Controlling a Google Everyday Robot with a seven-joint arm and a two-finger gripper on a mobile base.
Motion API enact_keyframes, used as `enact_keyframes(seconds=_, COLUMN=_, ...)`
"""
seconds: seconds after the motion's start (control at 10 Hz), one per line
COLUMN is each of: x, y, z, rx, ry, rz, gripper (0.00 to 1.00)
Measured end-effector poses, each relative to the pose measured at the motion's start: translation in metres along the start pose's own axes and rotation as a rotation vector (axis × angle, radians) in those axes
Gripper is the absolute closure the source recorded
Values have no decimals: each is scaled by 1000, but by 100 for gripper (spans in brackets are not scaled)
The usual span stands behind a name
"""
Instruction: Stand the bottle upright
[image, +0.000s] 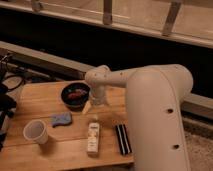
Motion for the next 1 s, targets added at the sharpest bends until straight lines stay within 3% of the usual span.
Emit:
enact_keyframes(seconds=0.3, x=10, y=-6, z=10, rx=-8, ry=13, rz=12, gripper=7)
enact_keyframes(seconds=0.7, x=60, y=-38, z=27, rx=-61, ry=29, rz=60, gripper=7)
enact_keyframes(seconds=1.0, x=72, y=-33, z=37, rx=-94, ry=29, rz=57, gripper=7)
